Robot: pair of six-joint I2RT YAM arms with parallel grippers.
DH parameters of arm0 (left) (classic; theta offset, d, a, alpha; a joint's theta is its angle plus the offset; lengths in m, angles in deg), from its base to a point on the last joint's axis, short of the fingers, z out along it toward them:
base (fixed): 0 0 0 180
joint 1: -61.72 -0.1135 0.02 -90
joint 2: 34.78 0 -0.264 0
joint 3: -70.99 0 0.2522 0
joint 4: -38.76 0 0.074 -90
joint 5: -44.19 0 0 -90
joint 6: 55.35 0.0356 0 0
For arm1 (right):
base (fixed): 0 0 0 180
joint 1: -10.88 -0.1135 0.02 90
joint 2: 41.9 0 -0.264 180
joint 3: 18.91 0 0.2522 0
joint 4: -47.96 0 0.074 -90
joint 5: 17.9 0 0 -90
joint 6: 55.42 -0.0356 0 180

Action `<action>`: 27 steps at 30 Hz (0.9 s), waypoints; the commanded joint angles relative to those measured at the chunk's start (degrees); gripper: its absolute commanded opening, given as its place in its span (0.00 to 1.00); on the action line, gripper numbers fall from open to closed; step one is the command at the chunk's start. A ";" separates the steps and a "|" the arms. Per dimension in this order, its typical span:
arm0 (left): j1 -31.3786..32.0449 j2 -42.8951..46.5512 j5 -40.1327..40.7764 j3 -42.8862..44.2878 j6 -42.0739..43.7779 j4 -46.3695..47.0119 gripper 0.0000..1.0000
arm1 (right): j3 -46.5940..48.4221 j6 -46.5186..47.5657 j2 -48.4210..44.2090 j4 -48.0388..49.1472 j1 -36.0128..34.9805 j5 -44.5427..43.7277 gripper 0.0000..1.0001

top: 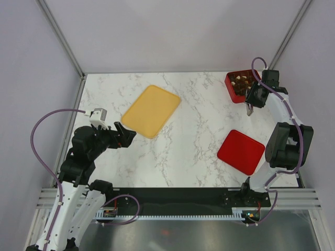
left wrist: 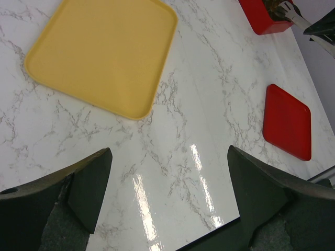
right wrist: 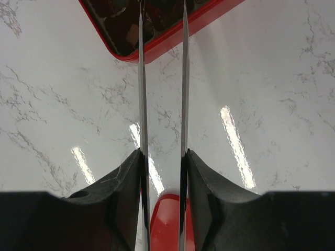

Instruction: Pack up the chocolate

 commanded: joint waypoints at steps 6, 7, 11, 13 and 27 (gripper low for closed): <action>-0.34 0.27 -1.00 0.00 1.32 1.42 1.00 | 3.18 0.61 0.84 1.07 0.20 -0.99 0.46; -0.34 0.27 -1.00 0.08 1.32 1.51 1.00 | 3.26 0.61 0.93 1.07 0.20 -1.08 0.46; -0.34 0.27 -1.00 0.08 1.41 1.51 1.00 | 3.53 0.69 1.10 0.64 0.20 -2.48 0.47; -0.34 0.27 -1.09 0.17 1.32 1.51 1.00 | 3.97 0.69 1.10 0.37 0.20 -3.01 0.47; -0.25 0.35 -1.00 0.17 1.32 1.51 1.00 | 6.07 0.69 -0.30 -0.95 0.02 -1.52 0.48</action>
